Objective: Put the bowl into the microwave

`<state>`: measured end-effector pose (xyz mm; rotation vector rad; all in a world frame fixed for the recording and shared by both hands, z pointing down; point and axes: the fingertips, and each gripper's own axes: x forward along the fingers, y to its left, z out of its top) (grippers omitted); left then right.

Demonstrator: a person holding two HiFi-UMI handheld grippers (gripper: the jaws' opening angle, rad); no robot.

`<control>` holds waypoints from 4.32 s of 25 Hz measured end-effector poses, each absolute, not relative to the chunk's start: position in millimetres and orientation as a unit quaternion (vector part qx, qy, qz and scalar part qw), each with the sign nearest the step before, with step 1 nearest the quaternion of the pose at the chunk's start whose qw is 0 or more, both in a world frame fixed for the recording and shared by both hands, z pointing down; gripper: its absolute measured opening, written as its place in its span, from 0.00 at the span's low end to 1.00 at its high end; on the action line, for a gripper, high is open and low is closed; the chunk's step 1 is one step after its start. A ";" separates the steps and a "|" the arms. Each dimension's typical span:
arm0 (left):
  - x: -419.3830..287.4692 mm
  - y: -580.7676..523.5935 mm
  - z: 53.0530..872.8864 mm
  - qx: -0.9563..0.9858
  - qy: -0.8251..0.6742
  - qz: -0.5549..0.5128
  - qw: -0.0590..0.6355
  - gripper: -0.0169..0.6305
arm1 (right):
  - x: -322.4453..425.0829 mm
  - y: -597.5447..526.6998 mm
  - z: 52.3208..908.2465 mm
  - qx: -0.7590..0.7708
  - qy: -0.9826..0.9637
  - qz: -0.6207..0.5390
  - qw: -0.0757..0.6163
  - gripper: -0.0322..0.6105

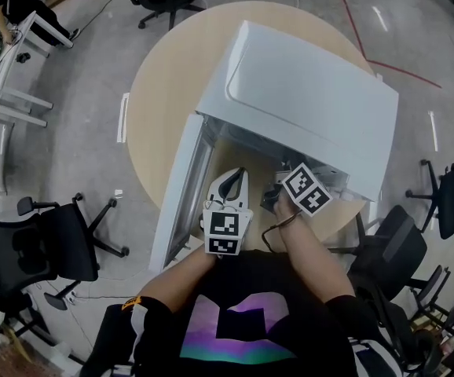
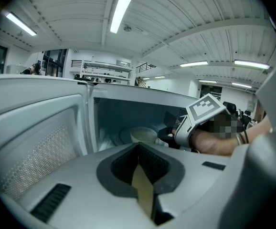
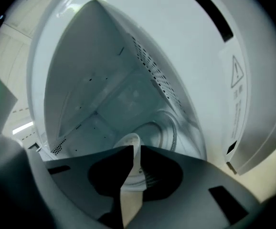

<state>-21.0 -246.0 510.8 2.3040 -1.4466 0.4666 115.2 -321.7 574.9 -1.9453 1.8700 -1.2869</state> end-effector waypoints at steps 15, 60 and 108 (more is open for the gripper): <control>-36.0 -209.3 479.4 0.838 -0.504 0.111 0.175 0.10 | 88.0 -252.5 507.3 -0.635 0.718 -0.285 0.005 0.11; 54.6 55.1 432.8 0.829 -0.532 0.072 0.154 0.10 | 140.1 37.7 424.2 -0.509 0.848 -0.117 -0.086 0.08; -0.2 172.4 459.0 0.750 -0.640 0.082 0.144 0.10 | 72.1 147.6 453.5 -0.366 0.917 -0.082 -0.138 0.07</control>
